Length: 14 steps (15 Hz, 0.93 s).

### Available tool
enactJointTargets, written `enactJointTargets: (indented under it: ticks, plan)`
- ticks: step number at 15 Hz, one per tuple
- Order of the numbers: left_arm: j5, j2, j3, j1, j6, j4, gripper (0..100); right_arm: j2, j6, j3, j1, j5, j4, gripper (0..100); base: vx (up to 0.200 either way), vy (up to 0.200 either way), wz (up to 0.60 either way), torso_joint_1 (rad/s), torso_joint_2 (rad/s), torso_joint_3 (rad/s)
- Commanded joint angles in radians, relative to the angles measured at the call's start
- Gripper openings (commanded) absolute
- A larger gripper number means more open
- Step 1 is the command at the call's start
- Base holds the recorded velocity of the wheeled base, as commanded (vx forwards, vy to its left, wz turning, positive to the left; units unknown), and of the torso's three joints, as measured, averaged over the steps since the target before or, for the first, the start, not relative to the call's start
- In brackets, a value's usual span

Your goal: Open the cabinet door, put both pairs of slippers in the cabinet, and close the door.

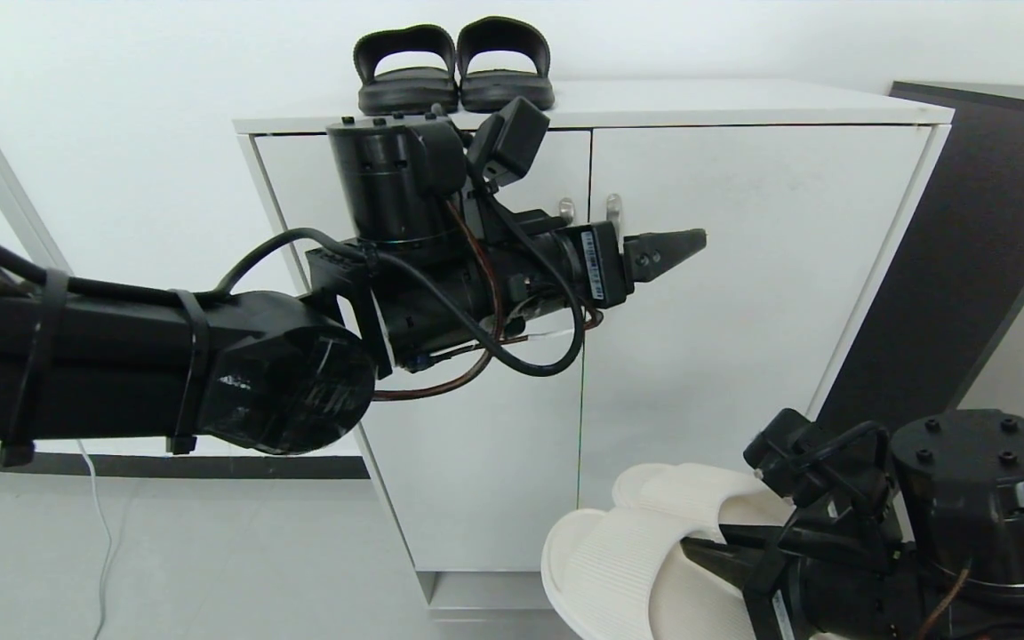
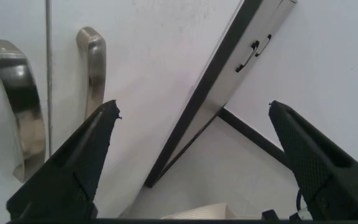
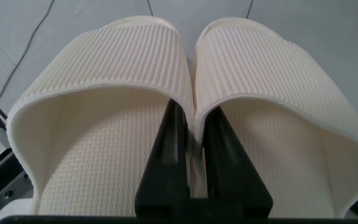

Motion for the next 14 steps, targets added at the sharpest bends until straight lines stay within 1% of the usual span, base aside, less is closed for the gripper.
enactJointTargets:
  ticks: [1, 3, 7, 9, 11, 12, 14]
  plan:
    - [0.002, -0.002, 0.000, 0.003, -0.001, 0.001, 100, 0.003, 0.000, 0.000, 0.000, 0.000, -0.002, 0, 0.000, 0.000, 0.00, 0.000, 0.00, 0.000]
    - [0.005, -0.002, 0.004, 0.006, -0.001, 0.001, 100, 0.005, 0.000, 0.000, 0.000, 0.002, -0.002, 0, 0.000, 0.000, 0.00, 0.000, 0.00, 0.000]
    - [0.005, 0.001, 0.012, 0.034, -0.001, 0.003, 100, 0.005, 0.000, 0.000, -0.001, 0.002, -0.002, 0, 0.000, 0.000, 0.00, 0.000, 0.00, 0.000]
    - [0.029, 0.010, 0.010, 0.043, -0.001, 0.018, 100, 0.005, 0.000, 0.001, -0.001, 0.002, -0.002, 0, 0.000, 0.000, 0.00, 0.000, 0.00, 0.000]
    - [0.032, 0.017, 0.001, 0.042, 0.001, 0.030, 100, 0.005, 0.000, 0.006, -0.001, 0.002, -0.002, 0, 0.000, 0.000, 0.00, 0.000, 0.00, 0.000]
    - [0.032, 0.040, -0.039, 0.042, 0.004, 0.041, 100, 0.006, 0.000, 0.006, -0.001, 0.003, -0.002, 0, 0.000, 0.000, 0.00, 0.000, 0.00, 0.000]
    - [0.032, 0.061, -0.092, 0.040, 0.004, 0.098, 100, 0.006, 0.000, 0.006, 0.000, 0.005, -0.002, 0, 0.000, 0.000, 0.00, 0.000, 0.00, 0.000]
